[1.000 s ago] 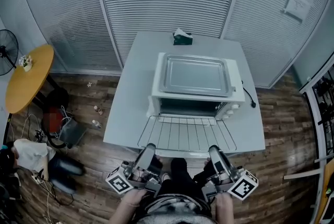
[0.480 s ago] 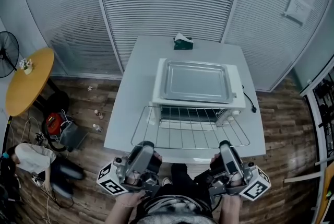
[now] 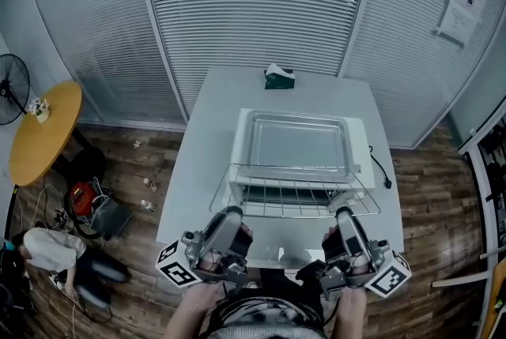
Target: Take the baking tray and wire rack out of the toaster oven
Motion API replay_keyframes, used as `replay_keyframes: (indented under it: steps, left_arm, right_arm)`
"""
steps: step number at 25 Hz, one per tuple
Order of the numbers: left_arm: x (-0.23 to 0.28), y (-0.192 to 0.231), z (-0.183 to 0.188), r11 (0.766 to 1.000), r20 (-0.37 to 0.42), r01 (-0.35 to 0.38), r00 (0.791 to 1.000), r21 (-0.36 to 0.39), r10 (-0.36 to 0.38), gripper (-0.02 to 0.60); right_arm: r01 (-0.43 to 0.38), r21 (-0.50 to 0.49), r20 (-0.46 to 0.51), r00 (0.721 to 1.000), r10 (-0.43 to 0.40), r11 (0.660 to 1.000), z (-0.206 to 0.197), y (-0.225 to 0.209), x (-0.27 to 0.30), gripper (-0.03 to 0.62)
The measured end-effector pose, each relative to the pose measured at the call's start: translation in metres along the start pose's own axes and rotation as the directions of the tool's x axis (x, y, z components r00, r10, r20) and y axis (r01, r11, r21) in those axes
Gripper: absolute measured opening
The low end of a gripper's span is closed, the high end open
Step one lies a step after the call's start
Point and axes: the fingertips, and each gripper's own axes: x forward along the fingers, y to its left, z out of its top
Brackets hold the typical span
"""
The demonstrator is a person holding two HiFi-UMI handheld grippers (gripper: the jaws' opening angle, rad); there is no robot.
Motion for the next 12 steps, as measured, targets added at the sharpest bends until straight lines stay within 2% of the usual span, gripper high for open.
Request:
replay_keyframes:
  steps: [6,12]
  left_arm:
    - [0.009,0.035,-0.006,0.999,-0.018,-0.038,0.999,-0.010,0.037,0.015]
    - [0.007,0.067,-0.022,0.993,-0.025,-0.101,0.995,-0.053,0.100,0.015]
  right_arm:
    - [0.044,0.033,-0.023,0.999,-0.043,0.999,0.004,-0.036,0.007,0.037]
    - [0.111,0.093,-0.044,0.993,-0.107,0.989,-0.002,-0.073,0.000,0.037]
